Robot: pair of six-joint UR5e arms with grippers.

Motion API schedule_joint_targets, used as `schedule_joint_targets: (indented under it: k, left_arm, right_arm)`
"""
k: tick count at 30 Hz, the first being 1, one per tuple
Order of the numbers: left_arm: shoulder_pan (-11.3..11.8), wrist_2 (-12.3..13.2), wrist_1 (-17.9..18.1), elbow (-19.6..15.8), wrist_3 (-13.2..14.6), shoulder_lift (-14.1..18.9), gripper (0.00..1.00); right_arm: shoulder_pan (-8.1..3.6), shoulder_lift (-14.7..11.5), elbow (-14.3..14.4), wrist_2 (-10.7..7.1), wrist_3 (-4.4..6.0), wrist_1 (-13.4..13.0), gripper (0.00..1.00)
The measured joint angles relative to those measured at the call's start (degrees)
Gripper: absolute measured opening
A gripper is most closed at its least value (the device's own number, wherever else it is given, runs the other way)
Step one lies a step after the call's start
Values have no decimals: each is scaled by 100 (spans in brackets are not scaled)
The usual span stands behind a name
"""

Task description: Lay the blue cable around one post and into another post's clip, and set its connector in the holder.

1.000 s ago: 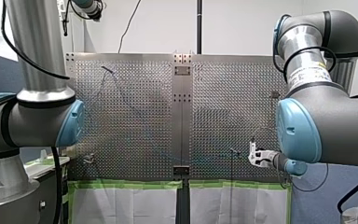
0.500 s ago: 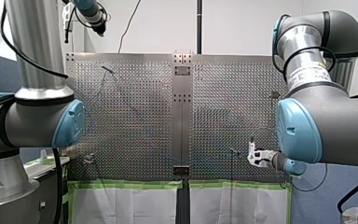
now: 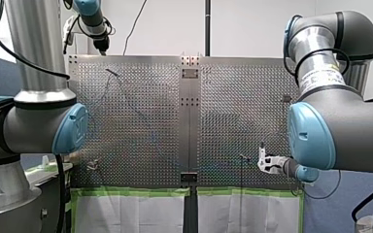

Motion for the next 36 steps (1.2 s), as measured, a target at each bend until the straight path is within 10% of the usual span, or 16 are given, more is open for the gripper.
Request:
schedule_joint_targets:
  k: [16, 36]
  left_arm:
    - [-9, -14, -592, -2, -88, -27, 100]
    - [-5, -772, -640, -3, -173, 6, 100]
  right_arm:
    - [17, 1, -25, 0, 8, 11, 0]
    - [45, 0, -34, -2, 0, 21, 0]
